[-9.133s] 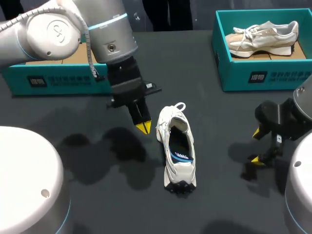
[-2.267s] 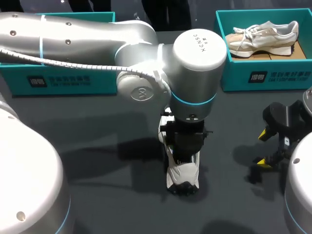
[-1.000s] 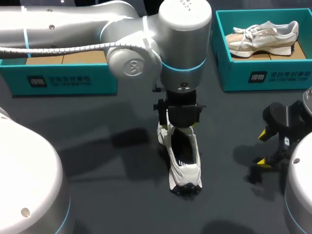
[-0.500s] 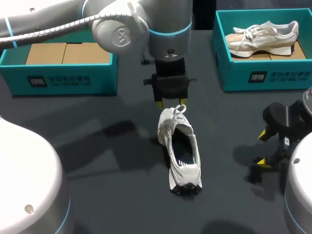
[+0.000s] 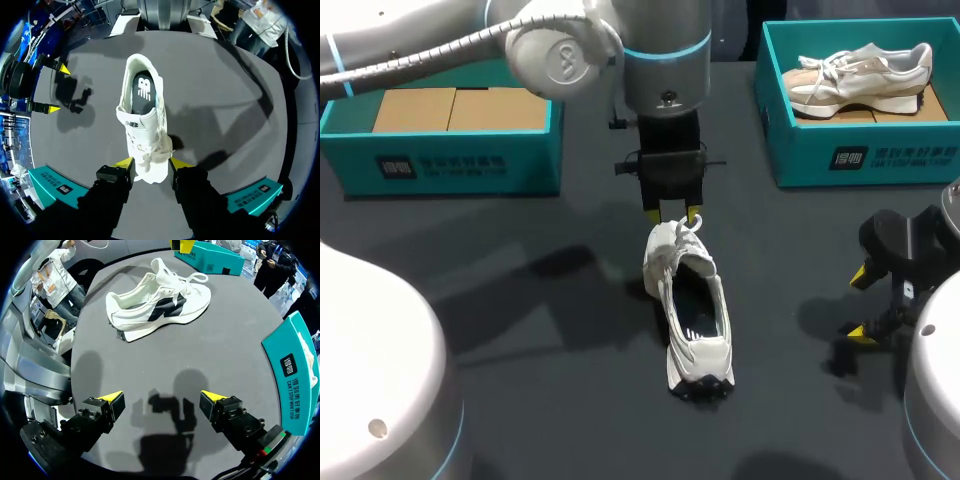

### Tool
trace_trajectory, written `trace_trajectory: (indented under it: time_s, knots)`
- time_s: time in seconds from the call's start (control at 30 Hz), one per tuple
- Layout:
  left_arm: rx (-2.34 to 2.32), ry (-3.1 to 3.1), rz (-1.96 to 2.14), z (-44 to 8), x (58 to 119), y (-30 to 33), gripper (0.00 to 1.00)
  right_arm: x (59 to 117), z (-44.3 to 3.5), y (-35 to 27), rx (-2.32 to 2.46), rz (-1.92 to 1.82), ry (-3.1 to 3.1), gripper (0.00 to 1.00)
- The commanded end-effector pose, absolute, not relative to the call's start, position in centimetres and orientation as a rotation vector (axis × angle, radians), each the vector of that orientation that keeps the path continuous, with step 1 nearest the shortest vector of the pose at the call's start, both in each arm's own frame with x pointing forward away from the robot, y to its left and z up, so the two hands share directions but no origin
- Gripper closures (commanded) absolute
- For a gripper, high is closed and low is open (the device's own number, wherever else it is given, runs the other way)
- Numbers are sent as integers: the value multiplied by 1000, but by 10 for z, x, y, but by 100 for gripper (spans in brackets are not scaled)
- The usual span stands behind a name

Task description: Take the shoe out of the shoebox, open the shoe tongue, remove and reinsert the insole, then place the shoe into the shoebox

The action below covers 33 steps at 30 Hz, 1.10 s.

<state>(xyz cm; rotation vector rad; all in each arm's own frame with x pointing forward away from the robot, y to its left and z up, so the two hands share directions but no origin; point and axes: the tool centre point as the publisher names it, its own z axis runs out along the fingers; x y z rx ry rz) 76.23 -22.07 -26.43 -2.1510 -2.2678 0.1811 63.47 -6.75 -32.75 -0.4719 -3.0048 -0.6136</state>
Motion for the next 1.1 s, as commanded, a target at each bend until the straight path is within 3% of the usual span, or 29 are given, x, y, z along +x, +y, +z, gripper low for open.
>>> trace_trajectory:
  time_s: [0.03,0.7,1.1]
  knots:
    - [-2146,-2256,197,-277,756,-229,59,632,-327,-68,-474,-613,-3008,0]
    - [-2127,-2185,334,-326,697,-238,72,632,-327,-68,-474,-613,-3008,0]
    - [-2184,-2255,341,-291,704,-238,72,632,-327,-68,-474,-613,-3008,0]
